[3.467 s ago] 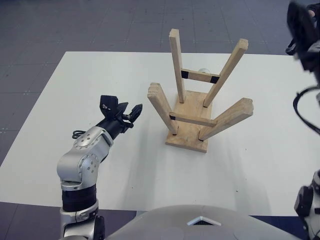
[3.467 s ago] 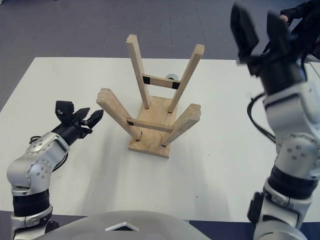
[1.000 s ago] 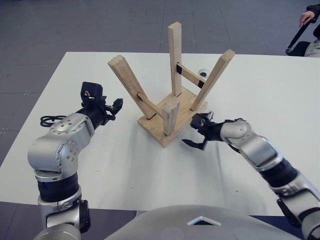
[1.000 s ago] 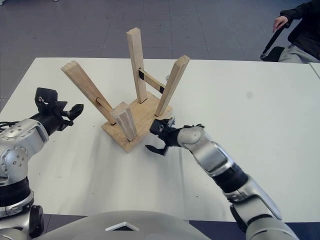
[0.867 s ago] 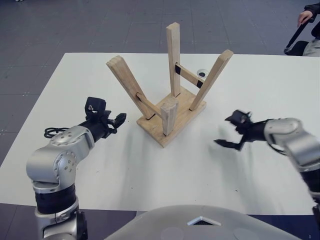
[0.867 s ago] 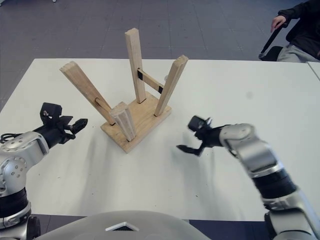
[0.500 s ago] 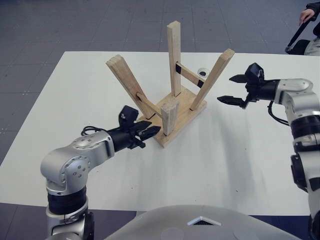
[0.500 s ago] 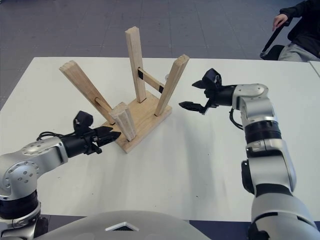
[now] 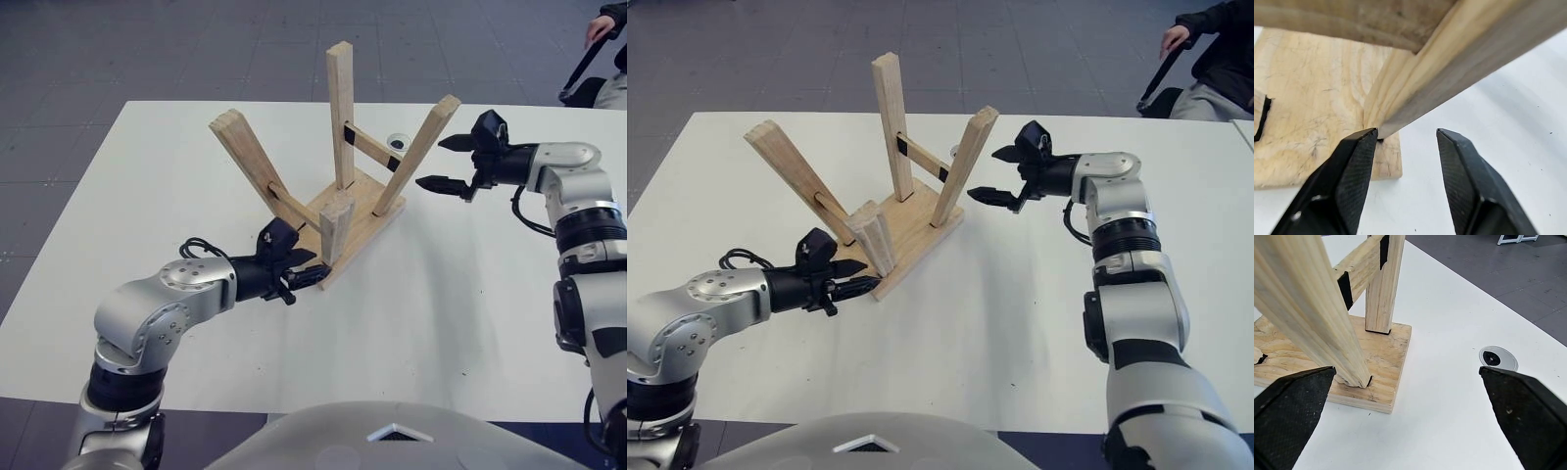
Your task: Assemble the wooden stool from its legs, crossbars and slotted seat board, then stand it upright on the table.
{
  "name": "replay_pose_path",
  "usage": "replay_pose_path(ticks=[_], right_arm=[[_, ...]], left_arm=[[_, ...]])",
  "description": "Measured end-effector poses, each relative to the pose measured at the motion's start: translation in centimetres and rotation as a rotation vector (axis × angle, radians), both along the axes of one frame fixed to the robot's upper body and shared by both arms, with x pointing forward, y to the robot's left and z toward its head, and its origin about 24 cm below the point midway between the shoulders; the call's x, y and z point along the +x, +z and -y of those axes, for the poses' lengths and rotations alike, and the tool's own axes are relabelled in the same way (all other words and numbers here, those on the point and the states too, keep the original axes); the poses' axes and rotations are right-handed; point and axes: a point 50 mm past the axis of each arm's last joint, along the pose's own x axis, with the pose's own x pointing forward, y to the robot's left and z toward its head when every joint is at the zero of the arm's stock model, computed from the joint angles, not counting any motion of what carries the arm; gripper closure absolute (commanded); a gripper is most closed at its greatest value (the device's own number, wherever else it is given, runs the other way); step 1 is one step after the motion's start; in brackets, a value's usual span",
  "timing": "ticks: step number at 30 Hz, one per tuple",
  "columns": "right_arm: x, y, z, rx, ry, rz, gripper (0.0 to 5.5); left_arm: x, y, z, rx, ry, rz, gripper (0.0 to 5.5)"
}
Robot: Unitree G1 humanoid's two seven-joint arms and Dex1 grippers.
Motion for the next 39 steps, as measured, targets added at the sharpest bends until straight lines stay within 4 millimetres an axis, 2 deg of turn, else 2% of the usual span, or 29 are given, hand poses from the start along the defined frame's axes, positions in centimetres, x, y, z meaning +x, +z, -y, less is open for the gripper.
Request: replay_pose_path(ticks=[7,15,19,22,25,29,32,39], right_arm=[[-0.1,-0.2,-0.2,0.011,0.008,-0.003,0.01],[-0.2,0.0,-0.2,0.025,0.013,0.0,0.01],[-0.5,-0.4,-0.1,0.027,0.027,-0.023,0.01],[-1.2,-0.5,0.9,0.022,0.062,-0.074,0.01],[-1.6,-0.1,2.4,-0.005,0.05,-0.094,0.01],[-1.6,-0.1,2.4,-0.007,0.048,-0.101,0.01],[-1.7,-0.3,2.4,-0.006,0.051,-0.105,0.01],[-2.0,-0.6,2.4,-0.006,0.053,-0.117,0.01]], left_arm=[[1.0,-0.6,0.1,0.053,0.083,0.034,3.24],[1.3,-1.0,1.0,0.027,0.107,0.046,4.4],[1.7,-1.2,1.2,0.029,0.13,0.074,4.46],[2.2,-1.4,1.0,0.059,0.146,0.133,4.5],[2.5,-1.5,0.3,0.121,0.16,0.178,4.5],[2.1,-1.8,1.0,0.208,0.165,0.226,4.5],[1.5,-2.4,1.5,0.188,0.155,0.204,4.5],[1.7,-2.1,0.9,0.138,0.206,0.183,3.5]])
